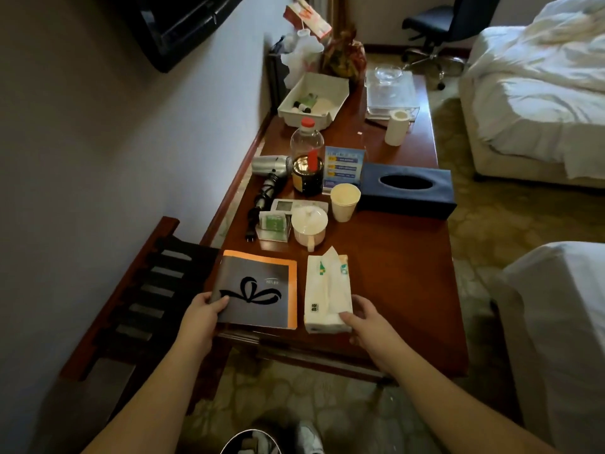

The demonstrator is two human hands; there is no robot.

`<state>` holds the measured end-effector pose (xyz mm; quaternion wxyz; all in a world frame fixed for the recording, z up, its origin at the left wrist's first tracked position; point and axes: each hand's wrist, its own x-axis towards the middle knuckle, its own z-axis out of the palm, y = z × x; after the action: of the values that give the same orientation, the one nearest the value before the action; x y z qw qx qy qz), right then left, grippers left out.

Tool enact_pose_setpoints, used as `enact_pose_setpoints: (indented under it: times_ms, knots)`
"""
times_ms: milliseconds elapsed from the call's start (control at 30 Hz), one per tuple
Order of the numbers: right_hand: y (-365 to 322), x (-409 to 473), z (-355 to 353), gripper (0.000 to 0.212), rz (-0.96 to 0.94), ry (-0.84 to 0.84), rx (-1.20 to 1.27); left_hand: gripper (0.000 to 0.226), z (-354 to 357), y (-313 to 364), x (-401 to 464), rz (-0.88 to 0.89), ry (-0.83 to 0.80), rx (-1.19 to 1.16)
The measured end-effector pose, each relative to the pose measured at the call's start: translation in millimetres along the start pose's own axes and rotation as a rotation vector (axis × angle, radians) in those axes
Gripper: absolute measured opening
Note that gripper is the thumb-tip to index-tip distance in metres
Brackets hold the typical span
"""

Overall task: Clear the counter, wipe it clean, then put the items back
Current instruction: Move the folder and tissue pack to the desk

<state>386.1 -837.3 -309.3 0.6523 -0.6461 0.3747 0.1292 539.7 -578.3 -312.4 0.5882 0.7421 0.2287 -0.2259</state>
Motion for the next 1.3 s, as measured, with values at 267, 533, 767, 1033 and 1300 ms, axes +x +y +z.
enact_pose_setpoints:
  times_ms: [267,533,767,1033,1300]
  knots:
    - [3.1,30.6,29.9,0.058,0.013,0.082,-0.129,0.044,-0.1,-13.6,44.2,0.095,0.128,0.332]
    - [6.8,40.4,38.1,0.061,0.021,0.148,-0.242,0.048,3.9,-28.0,54.2,0.175,0.243,0.627]
    - [5.2,40.2,31.8,0.055,0.029,0.169,-0.337,0.047,0.1,-27.2,52.8,0.231,0.305,0.744]
    - [13.8,14.7,2.0,0.045,0.009,0.149,-0.367,0.043,-3.3,-27.1,18.0,0.251,0.331,0.597]
    - [11.5,-27.0,-31.0,0.038,-0.059,0.037,-0.564,0.036,-9.9,-35.1,-68.2,0.227,0.182,0.665]
